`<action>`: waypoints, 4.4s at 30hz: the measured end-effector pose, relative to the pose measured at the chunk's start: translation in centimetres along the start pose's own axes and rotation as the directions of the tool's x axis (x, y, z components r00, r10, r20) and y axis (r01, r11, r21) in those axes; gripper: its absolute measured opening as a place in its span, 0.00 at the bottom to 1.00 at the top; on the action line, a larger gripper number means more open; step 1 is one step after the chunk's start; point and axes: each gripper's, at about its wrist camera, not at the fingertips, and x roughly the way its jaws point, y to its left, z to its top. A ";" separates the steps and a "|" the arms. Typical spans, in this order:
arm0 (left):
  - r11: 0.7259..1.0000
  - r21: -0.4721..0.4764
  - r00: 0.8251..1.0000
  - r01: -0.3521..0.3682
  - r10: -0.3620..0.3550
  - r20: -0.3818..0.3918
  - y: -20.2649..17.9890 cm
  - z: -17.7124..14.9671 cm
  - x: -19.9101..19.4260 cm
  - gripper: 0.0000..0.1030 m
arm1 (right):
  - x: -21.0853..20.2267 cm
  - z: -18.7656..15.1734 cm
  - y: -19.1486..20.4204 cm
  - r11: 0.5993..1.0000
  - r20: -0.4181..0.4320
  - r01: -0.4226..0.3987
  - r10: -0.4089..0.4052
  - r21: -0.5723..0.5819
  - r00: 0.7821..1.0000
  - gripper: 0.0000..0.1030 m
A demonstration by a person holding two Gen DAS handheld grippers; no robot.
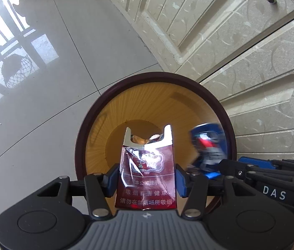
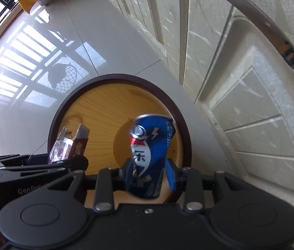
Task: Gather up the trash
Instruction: 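Open both tools to drop the can and pack into the wastebasket, then raise both tools from the wastebasket back toward the bench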
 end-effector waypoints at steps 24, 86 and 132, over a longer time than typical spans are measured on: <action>0.998 0.060 1.000 -0.024 0.024 -0.004 0.1 -0.5 -0.8 0.77 | -0.7 -1.3 -0.3 0.997 0.025 0.038 -0.036 -0.060 0.999 0.54; 0.994 0.083 0.793 -0.067 0.002 0.609 -2.1 -12.1 -24.7 1.00 | -27.9 -14.6 1.0 0.979 0.723 0.204 -0.160 0.027 0.672 1.00; 0.905 0.424 0.544 -0.047 -0.332 0.770 -28.3 -2.1 -27.9 1.00 | -37.8 -8.4 -18.5 0.900 0.822 0.217 -0.434 0.377 0.370 1.00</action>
